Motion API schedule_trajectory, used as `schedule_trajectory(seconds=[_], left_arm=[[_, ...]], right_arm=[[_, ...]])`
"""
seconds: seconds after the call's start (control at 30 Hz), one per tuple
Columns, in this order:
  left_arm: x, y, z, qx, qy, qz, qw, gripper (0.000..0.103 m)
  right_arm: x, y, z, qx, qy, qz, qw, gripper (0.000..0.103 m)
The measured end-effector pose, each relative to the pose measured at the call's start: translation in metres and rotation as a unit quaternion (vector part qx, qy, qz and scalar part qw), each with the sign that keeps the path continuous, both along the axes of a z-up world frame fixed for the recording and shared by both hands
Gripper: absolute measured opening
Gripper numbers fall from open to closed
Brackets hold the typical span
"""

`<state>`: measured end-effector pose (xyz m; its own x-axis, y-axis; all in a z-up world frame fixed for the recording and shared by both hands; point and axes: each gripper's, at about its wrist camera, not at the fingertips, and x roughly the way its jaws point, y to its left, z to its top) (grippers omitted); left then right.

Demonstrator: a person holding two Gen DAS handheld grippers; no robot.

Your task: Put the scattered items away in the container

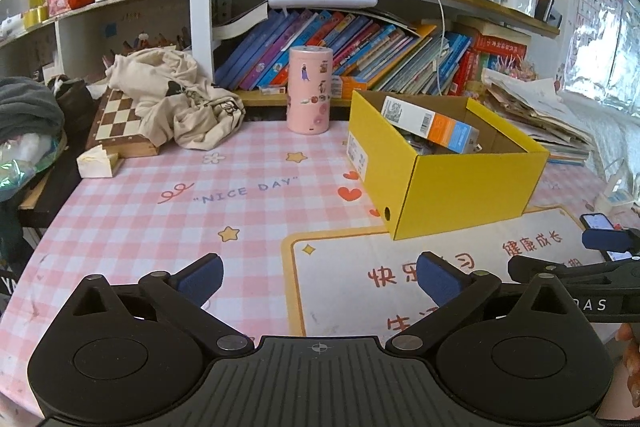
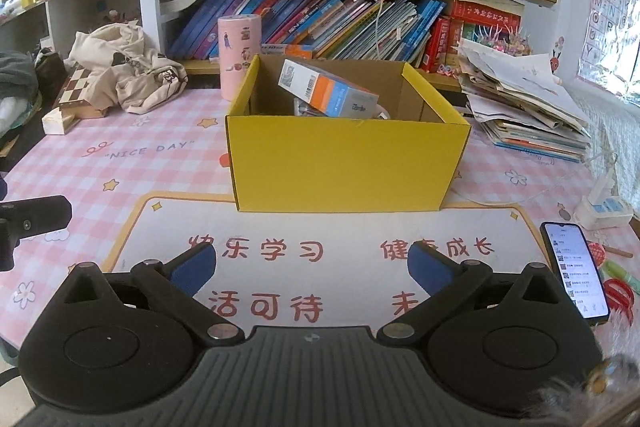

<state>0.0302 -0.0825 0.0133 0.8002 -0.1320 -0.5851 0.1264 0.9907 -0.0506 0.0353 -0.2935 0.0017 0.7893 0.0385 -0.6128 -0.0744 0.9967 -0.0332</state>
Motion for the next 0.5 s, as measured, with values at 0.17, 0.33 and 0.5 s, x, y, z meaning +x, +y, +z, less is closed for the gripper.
schedule_trajectory(seconds=[0.17, 0.33, 0.5], left_arm=[[-0.001, 0.004, 0.0, -0.004, 0.002, -0.004, 1.0, 0.103], [-0.002, 0.006, -0.002, -0.004, 0.009, -0.007, 0.9999, 0.103], [-0.003, 0.007, -0.003, -0.003, 0.014, -0.011, 0.9998, 0.103]], right_arm=[[-0.002, 0.004, 0.001, -0.001, -0.002, -0.003, 1.0, 0.103], [-0.003, 0.007, 0.0, -0.002, 0.003, -0.003, 1.0, 0.103], [-0.005, 0.012, 0.0, -0.005, 0.005, -0.001, 1.0, 0.103]])
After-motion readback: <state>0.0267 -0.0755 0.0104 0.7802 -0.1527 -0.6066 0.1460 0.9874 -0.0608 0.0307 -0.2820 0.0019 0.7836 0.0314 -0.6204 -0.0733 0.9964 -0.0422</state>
